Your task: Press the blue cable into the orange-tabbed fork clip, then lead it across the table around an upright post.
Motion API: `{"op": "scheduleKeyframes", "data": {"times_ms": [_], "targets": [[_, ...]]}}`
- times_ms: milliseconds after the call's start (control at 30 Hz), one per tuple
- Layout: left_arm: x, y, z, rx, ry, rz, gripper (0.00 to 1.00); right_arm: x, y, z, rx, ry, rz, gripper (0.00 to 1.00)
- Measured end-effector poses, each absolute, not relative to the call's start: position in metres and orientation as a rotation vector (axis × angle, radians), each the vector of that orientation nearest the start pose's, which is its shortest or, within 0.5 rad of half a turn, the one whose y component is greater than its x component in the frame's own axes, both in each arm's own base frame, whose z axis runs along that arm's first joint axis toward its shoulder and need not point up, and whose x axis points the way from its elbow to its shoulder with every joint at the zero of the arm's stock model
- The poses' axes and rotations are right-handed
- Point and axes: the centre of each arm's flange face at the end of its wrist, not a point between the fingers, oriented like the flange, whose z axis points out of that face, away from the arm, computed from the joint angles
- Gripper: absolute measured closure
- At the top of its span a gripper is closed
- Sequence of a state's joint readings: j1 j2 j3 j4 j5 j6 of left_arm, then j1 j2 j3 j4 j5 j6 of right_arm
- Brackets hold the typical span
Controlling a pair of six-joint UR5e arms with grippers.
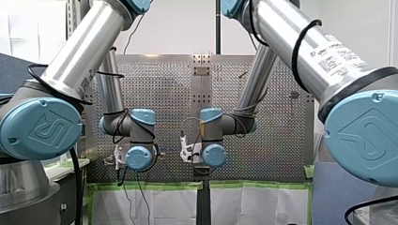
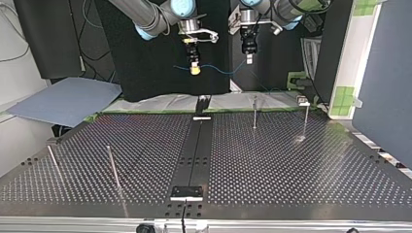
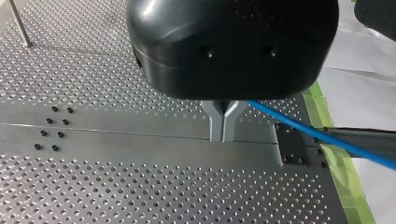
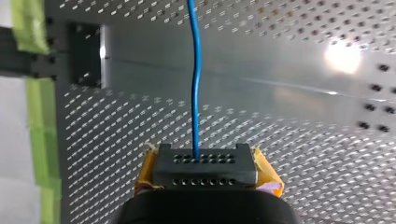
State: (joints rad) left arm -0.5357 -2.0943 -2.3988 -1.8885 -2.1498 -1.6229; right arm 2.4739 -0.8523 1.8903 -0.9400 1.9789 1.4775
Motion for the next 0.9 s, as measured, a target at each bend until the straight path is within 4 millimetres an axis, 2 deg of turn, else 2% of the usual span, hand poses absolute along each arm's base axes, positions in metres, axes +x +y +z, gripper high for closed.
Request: {"op": "scheduleKeyframes", "data": {"times_ms": [267, 400, 667, 900], "targets": [[0.280, -0.255, 0.038, -0.041, 1.655, 0.031, 1.00, 0.488, -0.272, 0.001, 1.693, -0.894, 1.324, 1.00], [0.294, -0.254, 0.037, -0.076, 1.631, -0.005, 1.00, 0.488, -0.281, -0.010, 1.682, -0.920, 1.331, 1.00], [0.312, -0.251, 0.041, -0.149, 1.568, -0.094, 1.00, 0.509, -0.298, -0.011, 1.667, -0.947, 1.410, 1.00], [0.324, -0.238, 0.026, -0.177, 1.575, -0.109, 1.00, 0.523, -0.310, -0.025, 1.650, -0.957, 1.507, 1.00]]}}
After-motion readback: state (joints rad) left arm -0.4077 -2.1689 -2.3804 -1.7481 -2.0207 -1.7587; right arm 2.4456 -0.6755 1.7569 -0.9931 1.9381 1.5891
